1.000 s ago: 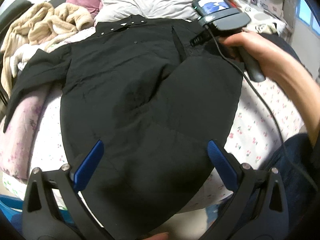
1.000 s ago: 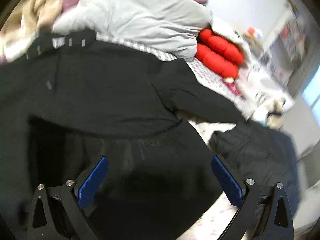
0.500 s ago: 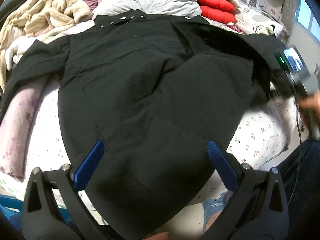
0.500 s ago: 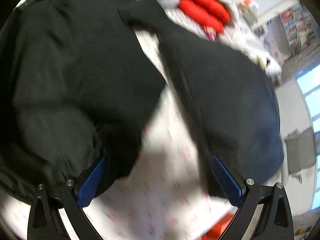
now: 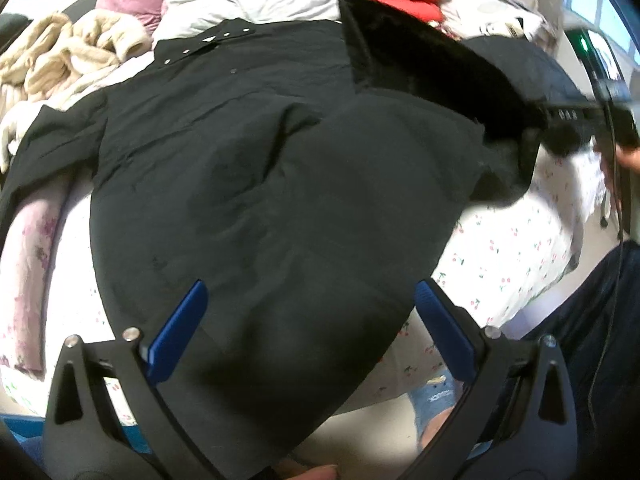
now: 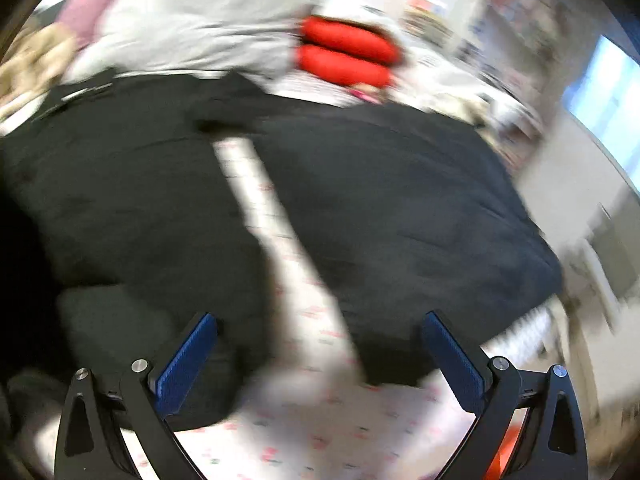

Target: Fold large clothes

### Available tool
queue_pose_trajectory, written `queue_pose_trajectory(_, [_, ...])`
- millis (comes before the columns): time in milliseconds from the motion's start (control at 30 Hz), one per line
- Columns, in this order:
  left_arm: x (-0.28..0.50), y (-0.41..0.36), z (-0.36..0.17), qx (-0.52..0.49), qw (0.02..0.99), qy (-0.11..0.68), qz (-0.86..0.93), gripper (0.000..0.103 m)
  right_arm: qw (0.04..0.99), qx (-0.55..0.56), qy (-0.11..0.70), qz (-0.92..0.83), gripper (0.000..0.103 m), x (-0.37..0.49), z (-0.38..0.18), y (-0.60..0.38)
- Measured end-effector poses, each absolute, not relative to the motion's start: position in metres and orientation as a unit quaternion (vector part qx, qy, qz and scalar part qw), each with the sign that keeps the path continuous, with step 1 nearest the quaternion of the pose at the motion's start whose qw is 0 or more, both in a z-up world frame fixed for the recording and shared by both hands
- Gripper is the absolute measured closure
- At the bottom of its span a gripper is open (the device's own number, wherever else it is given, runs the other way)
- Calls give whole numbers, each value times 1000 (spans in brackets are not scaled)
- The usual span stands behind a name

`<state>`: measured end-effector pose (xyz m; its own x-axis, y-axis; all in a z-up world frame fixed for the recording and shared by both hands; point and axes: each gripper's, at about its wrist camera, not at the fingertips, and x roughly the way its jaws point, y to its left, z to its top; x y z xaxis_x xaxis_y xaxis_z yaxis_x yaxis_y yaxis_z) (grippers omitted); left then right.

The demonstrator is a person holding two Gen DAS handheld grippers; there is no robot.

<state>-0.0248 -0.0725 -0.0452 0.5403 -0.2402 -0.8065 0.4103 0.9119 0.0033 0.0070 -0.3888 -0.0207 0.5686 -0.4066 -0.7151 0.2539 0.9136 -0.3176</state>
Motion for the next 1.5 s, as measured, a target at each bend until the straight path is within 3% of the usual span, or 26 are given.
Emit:
queue_pose_trajectory(167, [-29,-98,-59,135,865,444,-193,0,890,-210,370,-167,2,18,-29,-317])
queue_pose_trajectory(200, [-30,-102,-63,140,863,446,-194,0,894,-218,361,-153,8,21,-29,-309])
queue_pose_trajectory(267, [-30,-111,-71,151,861,447,-191,0,892,-219,380,-112,34,34,-36,-301])
queue_pose_trajectory(300, [-29,-114,-75,157,860,449,-185,0,880,-214,415,-86,69,44,-47,-302])
queue_pose_trajectory(333, [-28,-116,-79,165,861,449,-174,0,868,-211,443,-77,94,49,-59,-299])
queue_pose_trajectory(467, [-23,-111,-82,207,877,420,-110,2,840,-191,505,-59,94,34,-82,-312])
queue_pose_trajectory(500, [-22,-105,-77,210,883,409,-92,5,835,-187,514,-62,94,25,-84,-321])
queue_pose_trajectory(567, [-19,-86,-64,184,895,399,-78,21,823,-194,528,-79,94,7,-94,-333])
queue_pose_trajectory(667, [-12,-51,-44,92,902,411,-99,30,814,-177,547,-83,93,-9,-105,-355])
queue_pose_trajectory(767, [-5,-34,-36,37,898,421,-121,30,820,-172,543,-51,87,-20,-105,-357])
queue_pose_trajectory(933, [-6,-48,-38,4,883,432,-182,30,892,-107,439,29,69,-44,-53,-336])
queue_pose_trajectory(1067, [-16,-72,-43,26,869,437,-233,18,863,-94,491,77,69,-40,-68,-308])
queue_pose_trajectory(1167, [-24,-84,-41,40,867,430,-250,18,856,-74,509,54,69,-27,-75,-319])
queue_pose_trajectory(1333, [-14,-79,-25,-33,856,426,-291,18,905,127,396,93,66,-52,-26,-379])
queue_pose_trajectory(1500, [1,-89,-23,-68,835,443,-320,18,921,202,324,76,64,-71,1,-406])
